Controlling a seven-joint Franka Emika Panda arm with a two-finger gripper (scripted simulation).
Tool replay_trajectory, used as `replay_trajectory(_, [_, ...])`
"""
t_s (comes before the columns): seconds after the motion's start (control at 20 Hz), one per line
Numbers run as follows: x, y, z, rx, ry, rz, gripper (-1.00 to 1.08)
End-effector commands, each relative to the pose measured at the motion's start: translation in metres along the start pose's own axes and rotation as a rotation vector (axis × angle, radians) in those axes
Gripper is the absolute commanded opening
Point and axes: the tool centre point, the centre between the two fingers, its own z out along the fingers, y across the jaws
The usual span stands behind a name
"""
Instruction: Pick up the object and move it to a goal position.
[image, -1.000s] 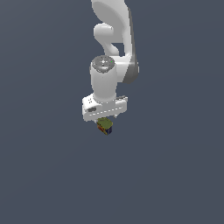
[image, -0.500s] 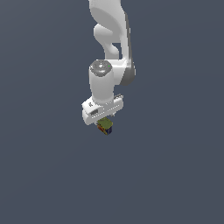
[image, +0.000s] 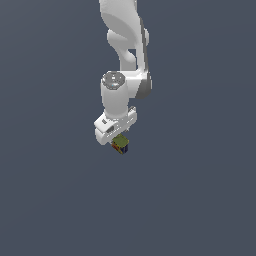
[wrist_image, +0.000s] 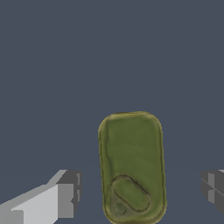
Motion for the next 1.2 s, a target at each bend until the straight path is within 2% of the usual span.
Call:
replay_trajectory(0.0, [-0.002, -0.001, 0.002, 0.001, 0.001, -0.033, 1.00])
replay_trajectory(0.6, [-0.004, -0.002, 0.008, 0.002, 0.002, -0.069, 1.00])
replay_trajectory(1.15, [-0.004, -0.003, 0.051, 0.002, 0.003, -0.073, 1.00])
